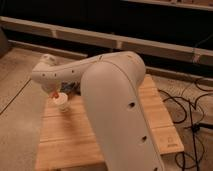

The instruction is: Place the pepper in the ceramic cup

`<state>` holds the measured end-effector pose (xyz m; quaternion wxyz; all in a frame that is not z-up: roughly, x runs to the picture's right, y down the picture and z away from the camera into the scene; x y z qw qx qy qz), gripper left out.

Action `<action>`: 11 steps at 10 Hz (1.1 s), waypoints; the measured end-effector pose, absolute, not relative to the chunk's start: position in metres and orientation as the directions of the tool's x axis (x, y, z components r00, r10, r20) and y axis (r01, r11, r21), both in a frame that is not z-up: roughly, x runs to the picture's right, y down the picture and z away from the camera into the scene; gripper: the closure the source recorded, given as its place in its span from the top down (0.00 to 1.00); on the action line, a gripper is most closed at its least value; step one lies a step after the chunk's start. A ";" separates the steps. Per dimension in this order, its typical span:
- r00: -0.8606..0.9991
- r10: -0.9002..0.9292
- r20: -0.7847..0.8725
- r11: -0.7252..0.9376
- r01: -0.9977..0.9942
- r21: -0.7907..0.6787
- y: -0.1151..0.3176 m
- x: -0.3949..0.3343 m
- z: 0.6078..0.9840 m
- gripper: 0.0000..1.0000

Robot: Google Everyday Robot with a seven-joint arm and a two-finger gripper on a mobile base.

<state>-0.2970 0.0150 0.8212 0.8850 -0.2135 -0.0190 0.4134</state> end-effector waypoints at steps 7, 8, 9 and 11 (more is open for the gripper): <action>0.640 0.734 -0.229 0.540 -0.753 -0.376 0.020 -0.288 0.843 0.00; 0.635 0.734 -0.241 0.533 -0.759 -0.374 0.021 -0.289 0.843 0.00; 0.632 0.733 -0.251 0.529 -0.762 -0.373 0.024 -0.289 0.843 0.00; 0.625 0.729 -0.279 0.522 -0.771 -0.365 0.030 -0.286 0.839 0.00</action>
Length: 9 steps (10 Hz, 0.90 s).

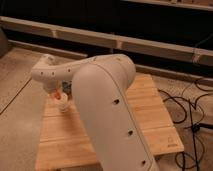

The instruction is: Place the pepper in the ceramic cup

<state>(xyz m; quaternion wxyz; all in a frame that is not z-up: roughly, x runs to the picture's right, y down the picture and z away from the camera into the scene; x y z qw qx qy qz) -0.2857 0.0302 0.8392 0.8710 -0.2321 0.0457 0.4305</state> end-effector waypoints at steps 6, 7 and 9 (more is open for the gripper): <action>0.597 0.721 -0.353 0.492 -0.799 -0.347 0.045 -0.275 0.833 0.03; 0.593 0.722 -0.356 0.486 -0.801 -0.349 0.045 -0.276 0.835 0.14; 0.595 0.720 -0.356 0.487 -0.800 -0.351 0.043 -0.276 0.839 0.34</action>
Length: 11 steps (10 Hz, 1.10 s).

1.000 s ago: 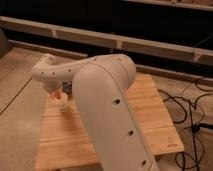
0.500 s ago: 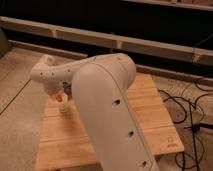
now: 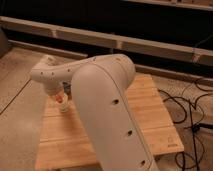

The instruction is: Place the pepper in the ceramic cup

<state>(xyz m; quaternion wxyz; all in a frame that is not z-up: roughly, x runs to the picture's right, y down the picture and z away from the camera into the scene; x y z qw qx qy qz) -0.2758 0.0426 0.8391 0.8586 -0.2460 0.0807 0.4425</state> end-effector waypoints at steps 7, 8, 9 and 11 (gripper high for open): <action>0.627 0.700 -0.341 0.496 -0.771 -0.400 0.038 -0.292 0.862 0.59; 0.629 0.700 -0.338 0.495 -0.768 -0.406 0.038 -0.295 0.863 0.59; 0.631 0.700 -0.336 0.493 -0.767 -0.411 0.038 -0.296 0.864 0.59; 0.632 0.699 -0.335 0.491 -0.765 -0.418 0.038 -0.298 0.864 0.70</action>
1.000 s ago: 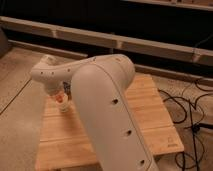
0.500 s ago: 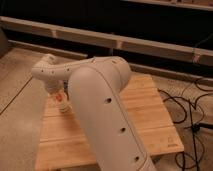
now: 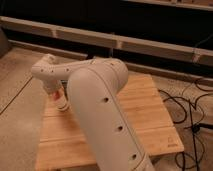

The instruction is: Place the pepper in the ceramic cup

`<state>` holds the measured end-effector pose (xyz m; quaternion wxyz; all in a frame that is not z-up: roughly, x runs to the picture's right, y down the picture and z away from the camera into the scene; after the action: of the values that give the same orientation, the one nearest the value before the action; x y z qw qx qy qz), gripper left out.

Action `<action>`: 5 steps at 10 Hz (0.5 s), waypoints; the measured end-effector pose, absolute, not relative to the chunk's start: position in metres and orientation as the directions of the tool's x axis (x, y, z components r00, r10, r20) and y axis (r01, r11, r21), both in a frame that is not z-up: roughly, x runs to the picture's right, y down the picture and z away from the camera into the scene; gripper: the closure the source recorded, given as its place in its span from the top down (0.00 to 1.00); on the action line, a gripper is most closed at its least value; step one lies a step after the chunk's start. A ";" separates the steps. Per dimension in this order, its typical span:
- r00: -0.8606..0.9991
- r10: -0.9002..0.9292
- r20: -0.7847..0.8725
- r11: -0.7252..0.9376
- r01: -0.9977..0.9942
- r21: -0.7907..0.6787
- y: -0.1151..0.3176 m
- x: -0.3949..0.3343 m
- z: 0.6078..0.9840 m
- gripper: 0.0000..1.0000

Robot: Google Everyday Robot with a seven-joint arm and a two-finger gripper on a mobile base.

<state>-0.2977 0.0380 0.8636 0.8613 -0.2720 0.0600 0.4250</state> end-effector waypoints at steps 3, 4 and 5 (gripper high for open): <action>0.628 0.709 -0.321 0.490 -0.766 -0.415 0.032 -0.299 0.859 0.80; 0.629 0.720 -0.295 0.503 -0.765 -0.403 0.022 -0.300 0.854 0.80; 0.630 0.734 -0.254 0.520 -0.762 -0.386 0.007 -0.303 0.844 0.80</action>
<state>-0.3034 0.0073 0.8444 0.8713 -0.2362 0.0294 0.4291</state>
